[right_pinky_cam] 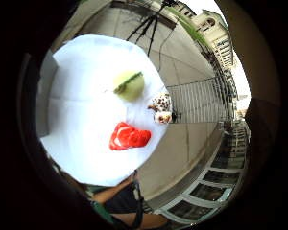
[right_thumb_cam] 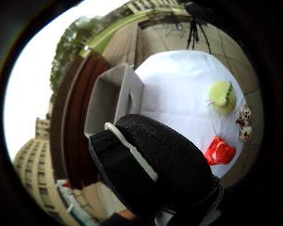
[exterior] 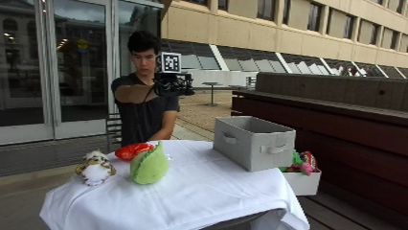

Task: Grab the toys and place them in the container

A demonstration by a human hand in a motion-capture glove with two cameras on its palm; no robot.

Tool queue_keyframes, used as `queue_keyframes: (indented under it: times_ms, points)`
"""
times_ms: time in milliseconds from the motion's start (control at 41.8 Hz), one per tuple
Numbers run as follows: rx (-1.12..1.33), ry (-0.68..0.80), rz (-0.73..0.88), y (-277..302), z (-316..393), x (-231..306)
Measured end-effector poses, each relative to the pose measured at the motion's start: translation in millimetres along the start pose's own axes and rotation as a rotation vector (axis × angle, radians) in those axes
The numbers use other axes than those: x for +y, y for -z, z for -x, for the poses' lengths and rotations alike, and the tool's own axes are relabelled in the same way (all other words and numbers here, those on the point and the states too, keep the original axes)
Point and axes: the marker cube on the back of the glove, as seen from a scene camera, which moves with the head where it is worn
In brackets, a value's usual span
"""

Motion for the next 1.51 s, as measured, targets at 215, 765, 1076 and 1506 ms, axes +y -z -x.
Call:
queue_keyframes:
  times_ms: [215,765,1076,1506]
  points:
    - [-0.005,0.005,0.028,5.5,-18.2,10.1]
    - [0.016,-0.094,0.052,-29.2,-93.5,59.6]
    - [0.019,-0.207,0.089,-120.8,-118.5,87.0]
    - [-0.019,-0.073,0.121,-217.7,-146.0,119.5]
